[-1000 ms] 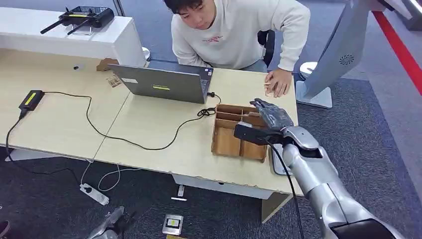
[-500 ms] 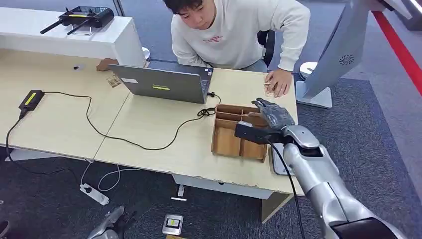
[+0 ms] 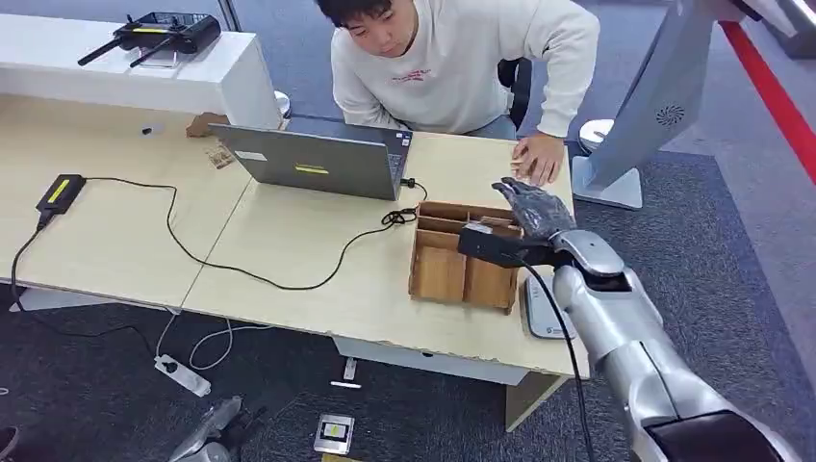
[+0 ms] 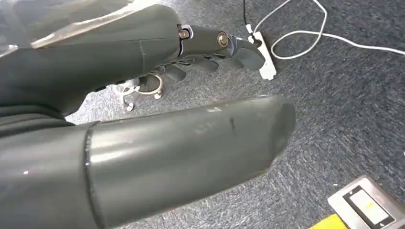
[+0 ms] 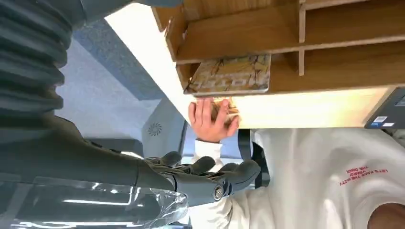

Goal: Pass the card to the sensor for recognition and then transmit it.

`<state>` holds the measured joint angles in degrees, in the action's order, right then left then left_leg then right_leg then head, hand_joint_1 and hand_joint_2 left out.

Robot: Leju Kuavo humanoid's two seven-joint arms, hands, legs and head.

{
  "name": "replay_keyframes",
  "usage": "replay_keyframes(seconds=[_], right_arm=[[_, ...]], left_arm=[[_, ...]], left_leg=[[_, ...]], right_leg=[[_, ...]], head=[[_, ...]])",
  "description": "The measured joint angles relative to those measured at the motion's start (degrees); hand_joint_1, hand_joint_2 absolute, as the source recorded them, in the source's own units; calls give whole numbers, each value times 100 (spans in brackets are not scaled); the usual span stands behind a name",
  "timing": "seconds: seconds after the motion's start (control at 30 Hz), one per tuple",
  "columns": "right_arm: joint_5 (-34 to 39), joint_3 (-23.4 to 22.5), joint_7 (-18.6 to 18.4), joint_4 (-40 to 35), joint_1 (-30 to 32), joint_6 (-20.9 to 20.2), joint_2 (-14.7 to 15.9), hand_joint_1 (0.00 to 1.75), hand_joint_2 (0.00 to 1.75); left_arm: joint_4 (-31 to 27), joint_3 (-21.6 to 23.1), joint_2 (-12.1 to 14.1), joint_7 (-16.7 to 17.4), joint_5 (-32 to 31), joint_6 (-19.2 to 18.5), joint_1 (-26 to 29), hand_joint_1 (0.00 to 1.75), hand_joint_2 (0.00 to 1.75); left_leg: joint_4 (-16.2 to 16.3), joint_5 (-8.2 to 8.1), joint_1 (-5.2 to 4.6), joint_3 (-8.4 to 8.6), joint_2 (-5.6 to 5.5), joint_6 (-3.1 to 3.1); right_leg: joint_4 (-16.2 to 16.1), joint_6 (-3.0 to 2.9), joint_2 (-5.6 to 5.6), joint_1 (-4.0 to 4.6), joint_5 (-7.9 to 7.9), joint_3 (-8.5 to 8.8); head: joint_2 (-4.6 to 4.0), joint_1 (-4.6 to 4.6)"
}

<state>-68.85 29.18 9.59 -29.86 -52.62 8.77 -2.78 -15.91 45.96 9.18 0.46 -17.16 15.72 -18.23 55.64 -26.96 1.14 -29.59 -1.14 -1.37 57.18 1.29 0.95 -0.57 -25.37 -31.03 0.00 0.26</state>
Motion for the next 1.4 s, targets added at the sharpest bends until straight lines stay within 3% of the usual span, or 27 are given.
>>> replay_keyframes(seconds=[1.33,1.37,1.4], right_arm=[[-90,0,31,251,-98,-64,17,0,175],[-90,0,31,256,-98,-64,20,19,175],[-90,0,31,258,-98,-66,17,175,175]], left_arm=[[0,-146,0,-35,28,-24,40,0,0],[0,-146,0,-35,28,-24,40,0,0],[0,-146,0,-35,28,-24,41,0,0]], left_leg=[[0,0,0,-1,0,0],[0,0,0,-1,0,0],[0,0,0,-1,0,0]], right_leg=[[0,0,0,0,0,1],[0,0,0,0,0,1],[0,0,0,0,0,0]], head=[[0,0],[0,0],[0,0]])
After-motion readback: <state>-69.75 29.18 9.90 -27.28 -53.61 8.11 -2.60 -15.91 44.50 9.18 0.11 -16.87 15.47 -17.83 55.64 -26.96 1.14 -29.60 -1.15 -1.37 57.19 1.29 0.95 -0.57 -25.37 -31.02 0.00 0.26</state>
